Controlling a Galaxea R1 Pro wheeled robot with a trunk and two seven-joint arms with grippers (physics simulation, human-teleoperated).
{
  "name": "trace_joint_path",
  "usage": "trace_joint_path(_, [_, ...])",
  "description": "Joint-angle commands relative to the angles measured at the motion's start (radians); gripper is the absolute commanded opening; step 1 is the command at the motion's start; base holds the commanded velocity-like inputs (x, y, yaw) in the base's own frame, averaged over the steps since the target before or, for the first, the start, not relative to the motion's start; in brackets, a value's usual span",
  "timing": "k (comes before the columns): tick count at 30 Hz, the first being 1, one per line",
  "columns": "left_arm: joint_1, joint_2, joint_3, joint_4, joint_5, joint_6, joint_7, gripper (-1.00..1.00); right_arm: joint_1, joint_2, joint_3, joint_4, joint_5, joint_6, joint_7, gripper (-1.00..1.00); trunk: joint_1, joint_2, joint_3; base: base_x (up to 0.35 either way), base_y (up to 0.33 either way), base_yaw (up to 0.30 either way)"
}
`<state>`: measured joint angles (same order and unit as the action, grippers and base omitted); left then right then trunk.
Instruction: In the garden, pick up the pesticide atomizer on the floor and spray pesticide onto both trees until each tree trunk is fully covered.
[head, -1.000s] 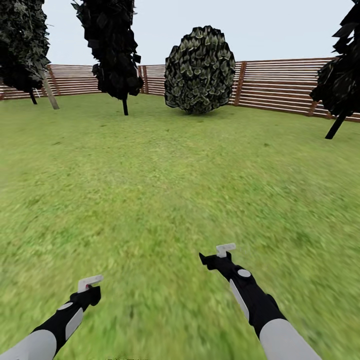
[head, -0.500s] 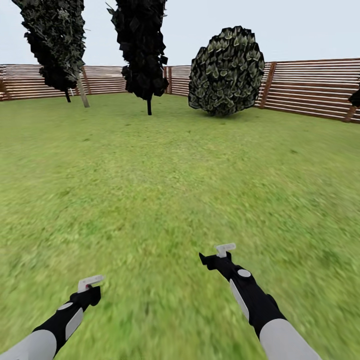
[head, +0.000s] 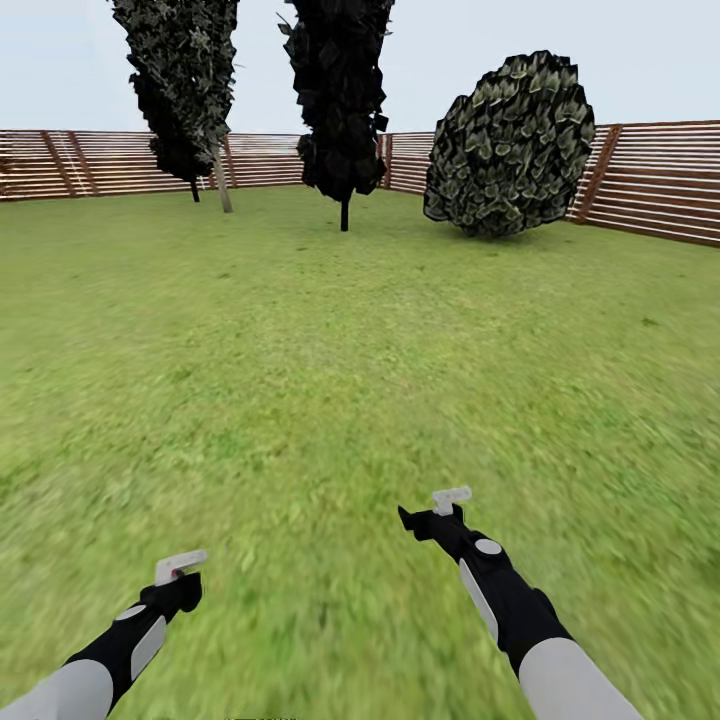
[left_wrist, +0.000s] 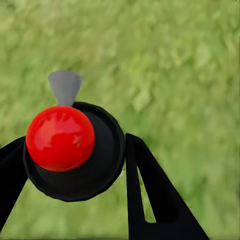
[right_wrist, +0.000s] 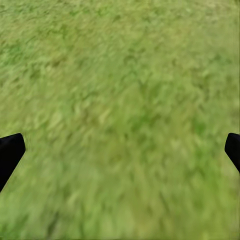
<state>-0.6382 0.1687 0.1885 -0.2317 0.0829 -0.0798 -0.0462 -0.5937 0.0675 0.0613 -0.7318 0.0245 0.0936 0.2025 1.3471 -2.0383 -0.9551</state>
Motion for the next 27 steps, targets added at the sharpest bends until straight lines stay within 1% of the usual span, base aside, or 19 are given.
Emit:
trace_joint_path(1, [0.000, 0.000, 0.000, 0.000, 0.000, 0.000, 0.000, -1.00, 0.000, 0.000, 0.000, 0.000, 0.000, 0.000, 0.000, 1.00, -0.004, 0.007, 0.003, 0.000, 0.000, 0.283])
trace_joint_path(27, [0.000, 0.000, 0.000, 0.000, 0.000, 0.000, 0.000, -1.00, 0.000, 0.000, 0.000, 0.005, 0.000, 0.000, 0.000, 1.00, -0.104, 0.189, 0.085, 0.000, 0.000, 0.282])
